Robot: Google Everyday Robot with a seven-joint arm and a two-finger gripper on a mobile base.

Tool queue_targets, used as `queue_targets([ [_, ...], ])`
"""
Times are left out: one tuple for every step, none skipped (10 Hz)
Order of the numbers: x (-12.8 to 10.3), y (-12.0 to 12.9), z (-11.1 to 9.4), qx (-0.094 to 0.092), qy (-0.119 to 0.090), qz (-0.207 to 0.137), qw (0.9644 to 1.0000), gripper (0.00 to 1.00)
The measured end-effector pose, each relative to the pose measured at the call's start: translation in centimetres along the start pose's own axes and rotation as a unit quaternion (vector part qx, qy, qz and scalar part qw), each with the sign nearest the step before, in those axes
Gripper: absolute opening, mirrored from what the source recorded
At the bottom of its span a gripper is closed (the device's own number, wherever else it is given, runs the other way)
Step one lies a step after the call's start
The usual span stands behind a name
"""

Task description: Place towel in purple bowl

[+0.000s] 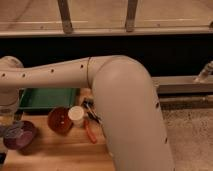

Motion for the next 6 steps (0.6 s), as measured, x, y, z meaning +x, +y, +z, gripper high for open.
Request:
queue_targets([
  [0.1, 0.0, -0.1, 0.0, 0.0, 0.001, 1.0, 0.0],
  [0.2, 0.1, 0.1, -0.001, -0.002, 0.002, 1.0, 0.0],
  [0.4, 0.2, 0.4, -0.003, -0.008, 0.007, 0.9999, 0.0],
  [1.0, 0.2, 1.0, -0.005, -0.013, 0.012, 0.9998, 0.0],
  [2.2, 0.0, 2.6, -0.012, -0.025, 0.02, 0.9994, 0.0],
  [2.7, -0.1, 3.5, -0.018, -0.033, 0.023, 0.999, 0.0],
])
